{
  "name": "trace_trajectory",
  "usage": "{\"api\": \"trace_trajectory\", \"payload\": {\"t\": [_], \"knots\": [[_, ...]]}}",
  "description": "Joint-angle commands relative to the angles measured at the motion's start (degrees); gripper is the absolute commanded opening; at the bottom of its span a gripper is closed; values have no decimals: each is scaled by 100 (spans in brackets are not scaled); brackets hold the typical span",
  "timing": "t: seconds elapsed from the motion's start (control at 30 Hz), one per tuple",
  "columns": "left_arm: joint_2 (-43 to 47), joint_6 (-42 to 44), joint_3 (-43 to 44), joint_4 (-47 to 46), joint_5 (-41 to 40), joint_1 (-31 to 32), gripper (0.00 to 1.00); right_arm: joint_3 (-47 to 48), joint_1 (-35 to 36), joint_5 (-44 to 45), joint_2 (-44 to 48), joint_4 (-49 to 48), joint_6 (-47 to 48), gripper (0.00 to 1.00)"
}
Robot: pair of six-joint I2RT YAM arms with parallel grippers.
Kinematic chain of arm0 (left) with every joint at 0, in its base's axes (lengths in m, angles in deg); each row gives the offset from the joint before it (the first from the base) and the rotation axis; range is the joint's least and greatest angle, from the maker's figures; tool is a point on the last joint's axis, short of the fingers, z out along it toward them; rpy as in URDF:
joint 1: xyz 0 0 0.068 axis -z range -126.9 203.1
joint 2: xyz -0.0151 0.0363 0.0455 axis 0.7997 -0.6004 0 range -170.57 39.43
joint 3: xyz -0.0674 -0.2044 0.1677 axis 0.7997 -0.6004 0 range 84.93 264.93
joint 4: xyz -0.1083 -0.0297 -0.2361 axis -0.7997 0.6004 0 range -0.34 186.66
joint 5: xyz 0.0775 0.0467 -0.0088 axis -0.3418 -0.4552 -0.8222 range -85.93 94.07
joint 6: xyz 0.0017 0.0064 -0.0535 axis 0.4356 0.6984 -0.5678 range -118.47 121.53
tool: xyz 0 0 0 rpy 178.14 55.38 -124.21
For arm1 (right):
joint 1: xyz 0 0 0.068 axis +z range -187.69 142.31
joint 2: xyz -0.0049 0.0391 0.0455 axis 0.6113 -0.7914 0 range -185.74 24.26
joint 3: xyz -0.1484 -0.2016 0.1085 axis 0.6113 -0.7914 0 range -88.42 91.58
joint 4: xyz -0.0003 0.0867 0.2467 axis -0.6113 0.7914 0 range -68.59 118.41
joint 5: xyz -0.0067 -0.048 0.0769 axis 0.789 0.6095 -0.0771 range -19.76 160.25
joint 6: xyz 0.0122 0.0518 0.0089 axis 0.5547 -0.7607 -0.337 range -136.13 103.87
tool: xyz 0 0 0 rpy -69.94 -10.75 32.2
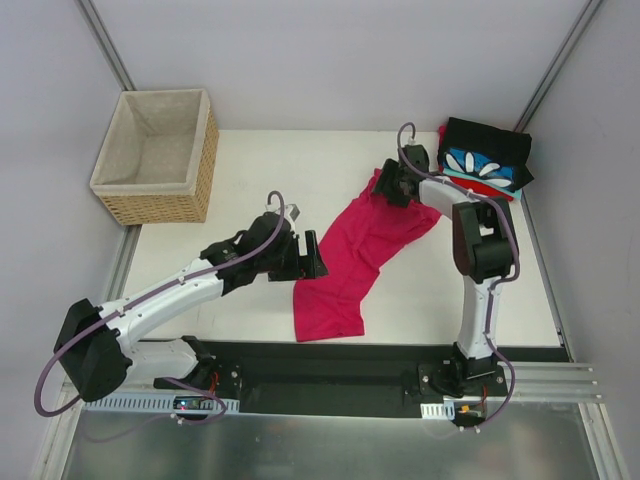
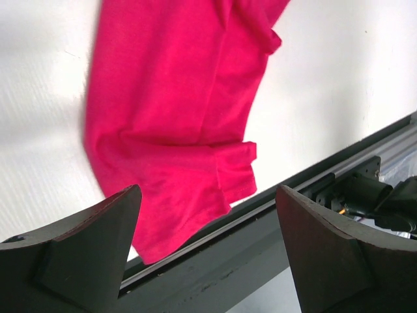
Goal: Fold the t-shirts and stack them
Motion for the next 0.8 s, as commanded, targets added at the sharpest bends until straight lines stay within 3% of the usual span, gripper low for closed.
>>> {"api": "trace_trajectory", "payload": {"t": [0.0,0.33,0.47,0.63,0.77], "knots": [[132,167,-109,45,63,-227,84,305,-17,-170,-403,-22,-205,63],[-70,352,-144,45,239,-658,84,2439,9,-766,-1826,813,-433,64],[-140,413,-153,36,344,-851,84,3938,53,-1101,-2502,1216,-609,68],[-237,483,-118,36,415,-1027,84,4893,88,-1548,-3258,1184,-1004,86],[-263,492,-127,19,432,-1106,85,5349,159,-1839,-3671,797,-1408,93]]}}
